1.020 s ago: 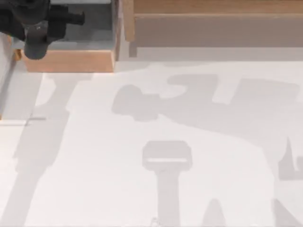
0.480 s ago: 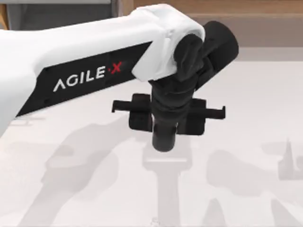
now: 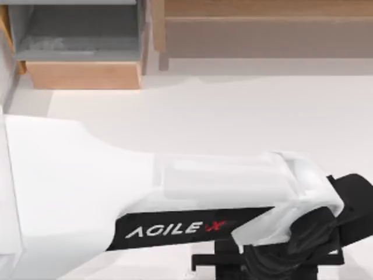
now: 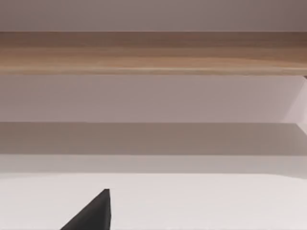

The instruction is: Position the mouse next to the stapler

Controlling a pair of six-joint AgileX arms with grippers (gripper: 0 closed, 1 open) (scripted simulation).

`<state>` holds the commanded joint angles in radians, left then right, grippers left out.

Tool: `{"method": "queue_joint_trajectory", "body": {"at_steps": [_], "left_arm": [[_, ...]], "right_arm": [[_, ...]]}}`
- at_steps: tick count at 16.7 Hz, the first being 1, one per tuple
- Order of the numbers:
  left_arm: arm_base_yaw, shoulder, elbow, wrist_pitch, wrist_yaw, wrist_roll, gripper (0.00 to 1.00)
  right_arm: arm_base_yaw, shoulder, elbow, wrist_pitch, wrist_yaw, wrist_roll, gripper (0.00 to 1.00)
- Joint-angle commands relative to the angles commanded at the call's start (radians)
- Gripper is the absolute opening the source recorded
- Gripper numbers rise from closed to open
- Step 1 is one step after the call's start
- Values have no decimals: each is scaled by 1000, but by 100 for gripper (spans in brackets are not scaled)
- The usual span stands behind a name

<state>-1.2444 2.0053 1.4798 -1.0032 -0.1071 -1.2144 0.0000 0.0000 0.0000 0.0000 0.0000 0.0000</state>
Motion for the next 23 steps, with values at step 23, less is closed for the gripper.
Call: {"method": "queue_joint_trajectory", "body": {"at_steps": [23], "left_arm": [[-66,-22,-12,51,13,-91,0]], "right_arm": [[0,0,0,0,0,0,100]]}}
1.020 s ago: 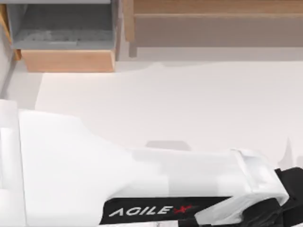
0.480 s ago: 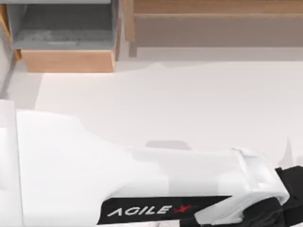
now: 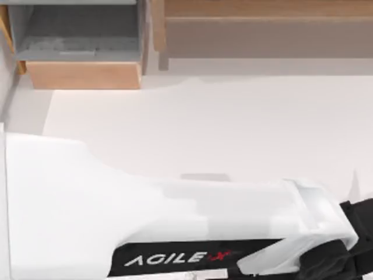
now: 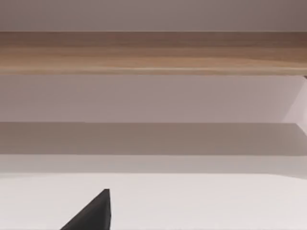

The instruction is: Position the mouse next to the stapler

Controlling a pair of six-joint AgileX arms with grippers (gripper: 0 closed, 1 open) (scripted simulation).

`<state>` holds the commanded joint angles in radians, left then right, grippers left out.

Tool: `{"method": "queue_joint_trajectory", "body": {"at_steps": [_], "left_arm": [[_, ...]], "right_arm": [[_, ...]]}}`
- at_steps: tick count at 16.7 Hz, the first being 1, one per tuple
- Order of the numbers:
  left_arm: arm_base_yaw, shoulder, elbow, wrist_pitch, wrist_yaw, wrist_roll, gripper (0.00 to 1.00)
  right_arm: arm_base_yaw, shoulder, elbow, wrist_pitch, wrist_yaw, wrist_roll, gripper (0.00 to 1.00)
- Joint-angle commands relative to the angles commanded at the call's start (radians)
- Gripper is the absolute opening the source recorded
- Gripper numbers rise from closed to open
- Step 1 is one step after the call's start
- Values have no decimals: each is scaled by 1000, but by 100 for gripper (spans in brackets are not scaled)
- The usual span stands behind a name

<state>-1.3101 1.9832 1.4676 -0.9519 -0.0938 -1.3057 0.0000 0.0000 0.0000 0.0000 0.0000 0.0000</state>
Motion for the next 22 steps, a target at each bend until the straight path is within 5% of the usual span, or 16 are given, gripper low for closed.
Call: {"method": "queue_joint_trajectory", "body": {"at_steps": [16,22], "left_arm": [[4,49,-53,25,-1,5,0],[4,49,-53,25,-1,5,45]], "right_arm": [[0,0,0,0,0,0,100],[0,0,0,0,0,0,100]]}}
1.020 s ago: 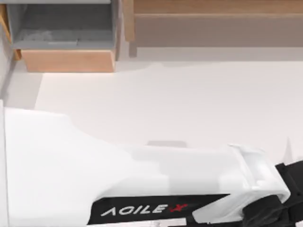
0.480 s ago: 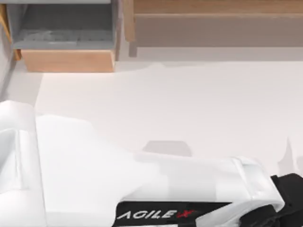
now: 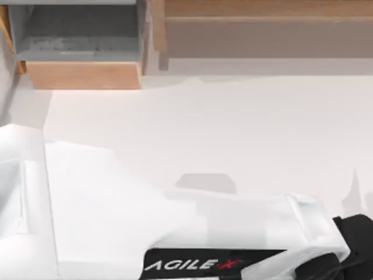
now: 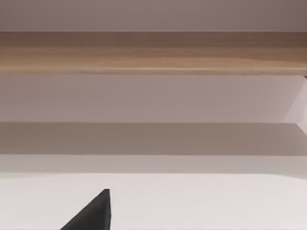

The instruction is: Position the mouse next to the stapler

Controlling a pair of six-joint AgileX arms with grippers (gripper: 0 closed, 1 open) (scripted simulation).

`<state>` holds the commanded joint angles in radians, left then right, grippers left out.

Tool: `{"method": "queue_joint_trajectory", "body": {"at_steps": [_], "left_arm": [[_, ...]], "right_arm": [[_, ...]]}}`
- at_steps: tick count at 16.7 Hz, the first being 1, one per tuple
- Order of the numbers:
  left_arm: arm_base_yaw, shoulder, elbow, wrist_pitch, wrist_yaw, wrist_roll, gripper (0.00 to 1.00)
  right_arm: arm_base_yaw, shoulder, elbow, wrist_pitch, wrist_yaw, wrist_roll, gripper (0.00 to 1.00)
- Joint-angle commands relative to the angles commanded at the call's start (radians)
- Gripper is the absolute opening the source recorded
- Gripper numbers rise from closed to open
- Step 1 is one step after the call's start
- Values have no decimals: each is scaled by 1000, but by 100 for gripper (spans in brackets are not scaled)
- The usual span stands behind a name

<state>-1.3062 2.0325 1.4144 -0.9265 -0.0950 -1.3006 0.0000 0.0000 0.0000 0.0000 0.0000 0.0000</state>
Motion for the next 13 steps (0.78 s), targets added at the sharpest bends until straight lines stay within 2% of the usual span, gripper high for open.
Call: {"method": "queue_joint_trajectory", "body": {"at_steps": [7,13], "left_arm": [[0,0,0,0,0,0,98],[0,0,0,0,0,0,100]], "right_arm": [[0,0,0,0,0,0,100],[0,0,0,0,0,0,100]]}}
